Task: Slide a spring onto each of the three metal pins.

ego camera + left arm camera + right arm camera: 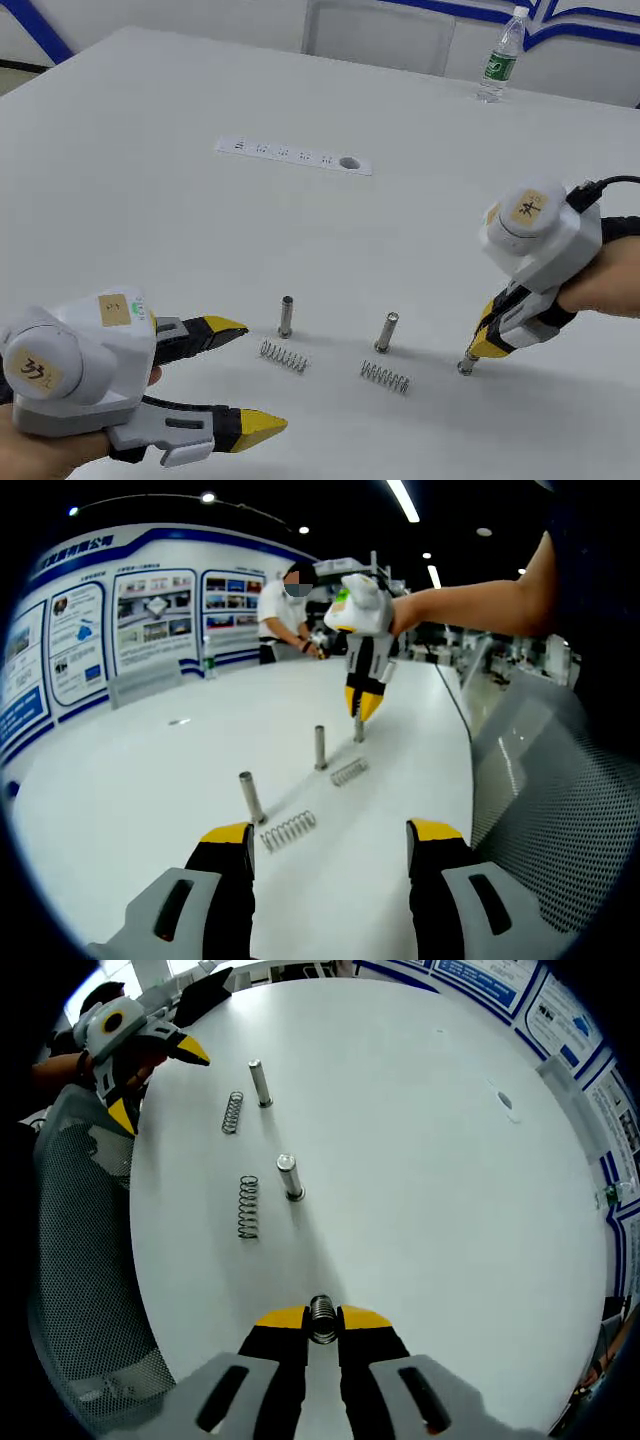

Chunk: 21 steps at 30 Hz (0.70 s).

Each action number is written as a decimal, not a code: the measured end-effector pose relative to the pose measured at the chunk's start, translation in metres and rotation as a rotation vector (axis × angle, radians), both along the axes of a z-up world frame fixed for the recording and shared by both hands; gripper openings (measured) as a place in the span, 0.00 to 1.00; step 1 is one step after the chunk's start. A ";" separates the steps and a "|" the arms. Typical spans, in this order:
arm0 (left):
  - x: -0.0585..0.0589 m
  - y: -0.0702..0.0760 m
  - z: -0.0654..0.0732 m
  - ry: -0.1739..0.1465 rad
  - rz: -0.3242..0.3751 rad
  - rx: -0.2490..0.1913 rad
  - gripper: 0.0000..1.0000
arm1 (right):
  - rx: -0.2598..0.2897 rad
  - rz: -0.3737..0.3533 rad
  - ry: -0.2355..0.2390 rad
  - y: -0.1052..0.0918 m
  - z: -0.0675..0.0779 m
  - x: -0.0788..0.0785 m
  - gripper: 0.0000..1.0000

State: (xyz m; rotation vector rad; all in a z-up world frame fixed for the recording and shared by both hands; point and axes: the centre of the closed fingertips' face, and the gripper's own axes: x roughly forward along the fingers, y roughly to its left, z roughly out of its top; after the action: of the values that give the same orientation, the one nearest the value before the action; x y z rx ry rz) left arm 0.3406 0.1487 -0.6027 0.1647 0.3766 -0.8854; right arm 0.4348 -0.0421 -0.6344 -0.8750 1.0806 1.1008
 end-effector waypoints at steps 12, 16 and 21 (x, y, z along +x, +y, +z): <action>-0.001 0.000 -0.001 0.001 -0.002 0.004 0.62 | -0.002 -0.015 -0.001 -0.003 -0.017 0.002 0.13; -0.001 0.000 0.000 0.000 -0.004 0.004 0.62 | 0.004 -0.009 -0.006 -0.002 -0.017 0.001 0.13; -0.002 -0.001 0.000 0.000 -0.006 0.006 0.62 | 0.021 -0.006 -0.025 -0.001 -0.010 -0.001 0.16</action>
State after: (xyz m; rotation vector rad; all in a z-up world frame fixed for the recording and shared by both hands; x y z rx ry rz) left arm 0.3381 0.1480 -0.6026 0.1711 0.3788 -0.8900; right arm 0.4343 -0.0430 -0.6447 -0.8666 1.0489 1.0915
